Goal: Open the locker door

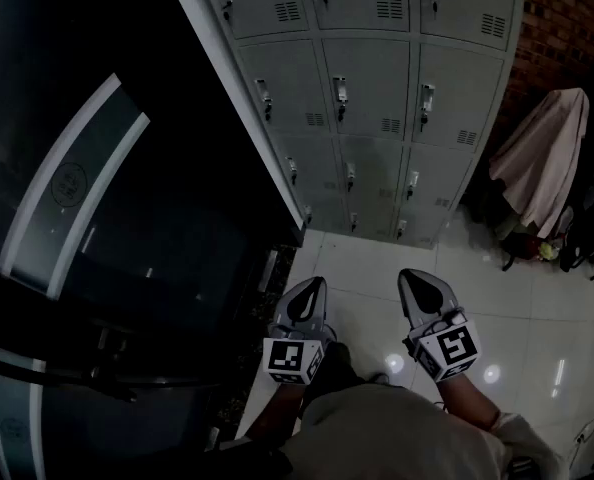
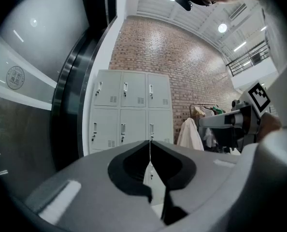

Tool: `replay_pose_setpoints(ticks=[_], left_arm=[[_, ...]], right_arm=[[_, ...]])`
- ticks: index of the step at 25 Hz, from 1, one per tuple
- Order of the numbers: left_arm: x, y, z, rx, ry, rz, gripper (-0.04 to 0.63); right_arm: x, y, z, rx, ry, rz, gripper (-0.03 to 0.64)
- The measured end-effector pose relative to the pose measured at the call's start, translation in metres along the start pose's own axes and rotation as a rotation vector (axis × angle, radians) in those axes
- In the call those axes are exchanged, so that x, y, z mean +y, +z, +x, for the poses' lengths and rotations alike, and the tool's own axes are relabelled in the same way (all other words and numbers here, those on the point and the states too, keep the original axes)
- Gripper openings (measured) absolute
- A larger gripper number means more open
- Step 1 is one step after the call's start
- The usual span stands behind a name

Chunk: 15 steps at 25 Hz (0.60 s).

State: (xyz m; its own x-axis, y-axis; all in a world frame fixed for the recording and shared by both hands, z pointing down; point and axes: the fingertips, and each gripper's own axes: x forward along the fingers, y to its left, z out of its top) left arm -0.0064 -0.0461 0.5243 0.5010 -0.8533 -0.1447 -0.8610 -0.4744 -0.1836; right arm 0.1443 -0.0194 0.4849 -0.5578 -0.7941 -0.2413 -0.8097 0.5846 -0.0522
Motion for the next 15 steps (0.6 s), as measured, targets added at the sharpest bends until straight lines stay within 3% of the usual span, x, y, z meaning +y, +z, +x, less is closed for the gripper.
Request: replay_pose_setpoints(ticks=[2,6,10,15], left_arm=[[0.014,-0.006,0.007,0.005,0.005,-0.005,0.064],[0.043,-0.024,0.027,0.012,0.008,-0.015,0.064],[0.088,-0.039,0.057,0.006,0.003,-0.022,0.064],[0.151,-0.038,0.11,-0.01,0.006,-0.03,0.064]], right_arm=[[-0.001,-0.013,0.009,0.082,-0.013,0.036,0.0],[-0.016,-0.023,0.044,-0.004,-0.01,0.001,0.0],[-0.023,-0.036,0.089,-0.013,-0.021,-0.004,0.0],[-0.034,-0.046,0.15,0.134,-0.042,0.057,0.0]])
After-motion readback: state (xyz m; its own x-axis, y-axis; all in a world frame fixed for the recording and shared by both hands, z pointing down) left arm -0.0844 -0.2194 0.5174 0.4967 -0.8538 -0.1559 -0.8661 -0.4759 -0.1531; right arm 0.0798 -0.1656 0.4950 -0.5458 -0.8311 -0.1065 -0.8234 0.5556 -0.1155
